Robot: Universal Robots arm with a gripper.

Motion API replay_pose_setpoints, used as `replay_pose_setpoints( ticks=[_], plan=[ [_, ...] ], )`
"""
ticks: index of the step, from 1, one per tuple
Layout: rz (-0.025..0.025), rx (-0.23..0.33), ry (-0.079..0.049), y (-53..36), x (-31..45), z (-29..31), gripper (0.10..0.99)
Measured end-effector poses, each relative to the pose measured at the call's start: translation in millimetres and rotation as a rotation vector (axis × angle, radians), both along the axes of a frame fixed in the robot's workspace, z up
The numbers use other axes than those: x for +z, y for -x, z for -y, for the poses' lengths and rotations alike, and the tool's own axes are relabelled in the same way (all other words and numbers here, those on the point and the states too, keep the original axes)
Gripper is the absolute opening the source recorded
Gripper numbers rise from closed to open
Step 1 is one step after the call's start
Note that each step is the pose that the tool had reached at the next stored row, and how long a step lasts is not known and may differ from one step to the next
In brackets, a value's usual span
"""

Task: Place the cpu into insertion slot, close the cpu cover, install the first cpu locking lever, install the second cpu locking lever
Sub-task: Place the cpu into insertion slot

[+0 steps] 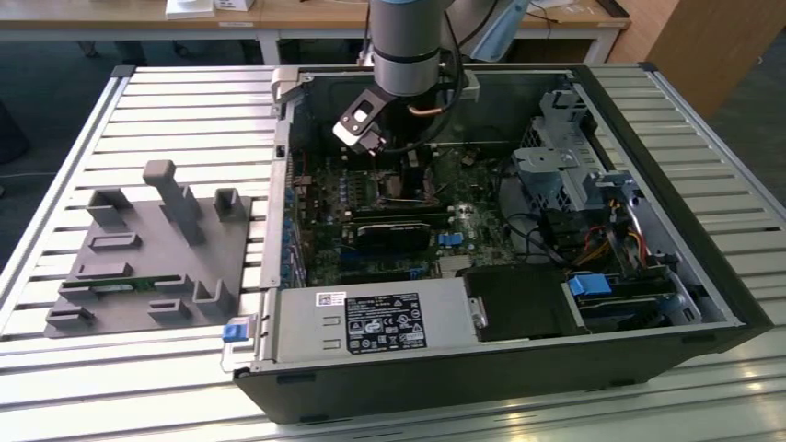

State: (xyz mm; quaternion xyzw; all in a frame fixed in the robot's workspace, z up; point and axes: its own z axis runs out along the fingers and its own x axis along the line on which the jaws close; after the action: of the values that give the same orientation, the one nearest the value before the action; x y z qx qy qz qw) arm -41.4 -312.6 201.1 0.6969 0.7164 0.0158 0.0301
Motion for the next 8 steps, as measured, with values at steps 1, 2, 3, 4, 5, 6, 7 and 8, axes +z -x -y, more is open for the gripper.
replay_pose_setpoints(
  ticks=[1, 2, 3, 4, 5, 6, 7, 8],
  plan=[
    [-0.0001, 0.0, 0.0, 0.0, 2.7, 0.0, 0.616],
    [-0.0006, 0.0, 0.0, 0.0, 4.8, 0.0, 0.616],
    [-0.0014, 0.0, 0.0, -0.1, 5.5, 0.2, 0.596],
    [-0.0022, 0.0, 0.0, -0.2, 5.6, 0.6, 0.537],
    [-0.0034, 0.0, 0.0, -0.3, 5.6, 1.6, 0.537],
    [-0.0045, 0.0, -0.001, -0.4, 5.7, 2.6, 0.478],
    [-0.0061, 0.0, -0.002, -0.7, 5.7, 3.1, 0.42],
    [-0.0081, 0.0, -0.002, -1.1, 5.9, 3.4, 0.42]
  ],
)
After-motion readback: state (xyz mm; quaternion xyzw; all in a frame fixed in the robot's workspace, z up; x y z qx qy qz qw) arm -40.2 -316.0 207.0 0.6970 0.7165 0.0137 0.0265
